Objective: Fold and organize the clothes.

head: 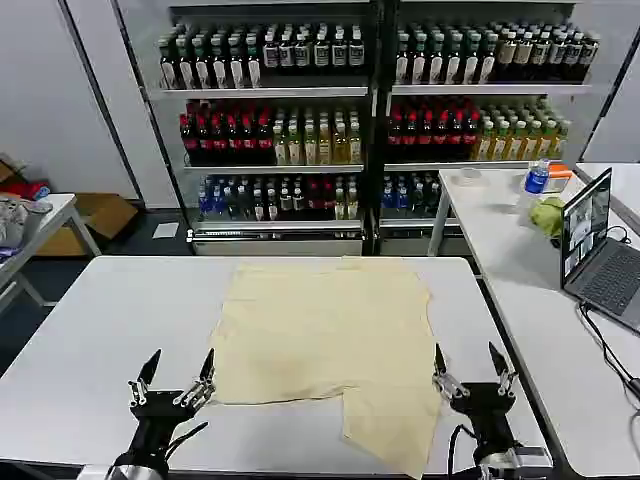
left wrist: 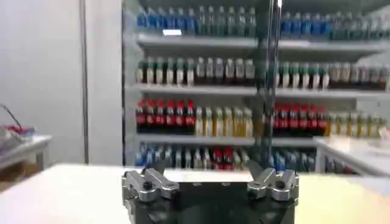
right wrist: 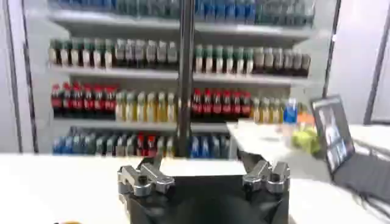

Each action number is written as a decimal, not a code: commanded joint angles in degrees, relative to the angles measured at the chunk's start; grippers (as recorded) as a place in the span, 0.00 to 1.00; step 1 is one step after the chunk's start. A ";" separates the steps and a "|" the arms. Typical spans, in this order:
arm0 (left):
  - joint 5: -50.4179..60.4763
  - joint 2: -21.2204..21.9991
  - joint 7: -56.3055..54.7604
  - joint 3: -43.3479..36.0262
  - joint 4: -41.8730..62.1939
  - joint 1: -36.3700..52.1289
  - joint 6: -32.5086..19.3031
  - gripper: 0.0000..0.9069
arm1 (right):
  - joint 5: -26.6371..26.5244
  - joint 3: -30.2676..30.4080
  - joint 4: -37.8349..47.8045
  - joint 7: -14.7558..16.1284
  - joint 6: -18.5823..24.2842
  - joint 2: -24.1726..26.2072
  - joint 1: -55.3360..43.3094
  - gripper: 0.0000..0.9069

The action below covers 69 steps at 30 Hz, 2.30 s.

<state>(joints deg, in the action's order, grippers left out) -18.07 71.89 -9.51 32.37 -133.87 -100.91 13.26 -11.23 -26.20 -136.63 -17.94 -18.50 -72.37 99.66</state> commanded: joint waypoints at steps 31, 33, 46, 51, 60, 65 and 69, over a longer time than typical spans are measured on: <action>-6.01 -7.22 -3.32 -4.54 15.61 12.90 19.86 1.00 | 8.49 12.82 5.63 -2.02 -7.16 -4.04 9.30 1.00; -6.06 -7.26 -3.41 -4.58 16.03 13.08 19.85 1.00 | 8.43 12.90 5.76 -2.29 -7.19 -3.93 9.34 1.00; -6.65 -6.21 -3.68 -4.79 16.55 12.84 19.80 0.01 | 6.18 13.08 5.85 -2.91 -7.31 -3.50 9.18 0.00; -7.68 -6.16 -3.24 -4.46 16.20 12.81 19.77 0.01 | 5.14 12.98 5.60 -2.63 -7.12 -3.48 8.95 0.00; -8.53 -5.28 -2.21 -4.04 13.06 11.49 19.45 0.01 | 3.78 12.43 5.17 -2.08 -4.89 -3.33 9.22 0.00; -8.49 -4.75 -2.07 -2.65 8.57 8.83 18.51 0.01 | 3.76 11.55 1.99 -1.18 -2.02 -2.78 10.96 0.00; -8.62 -5.59 -2.00 -1.20 5.05 5.90 18.24 0.01 | 4.01 9.78 -1.97 -0.65 -1.18 -1.85 12.94 0.00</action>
<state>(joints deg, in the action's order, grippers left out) -26.46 66.73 -11.58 29.29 -121.84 -90.74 32.16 -7.08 -14.43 -132.78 -19.32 -22.80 -75.08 109.87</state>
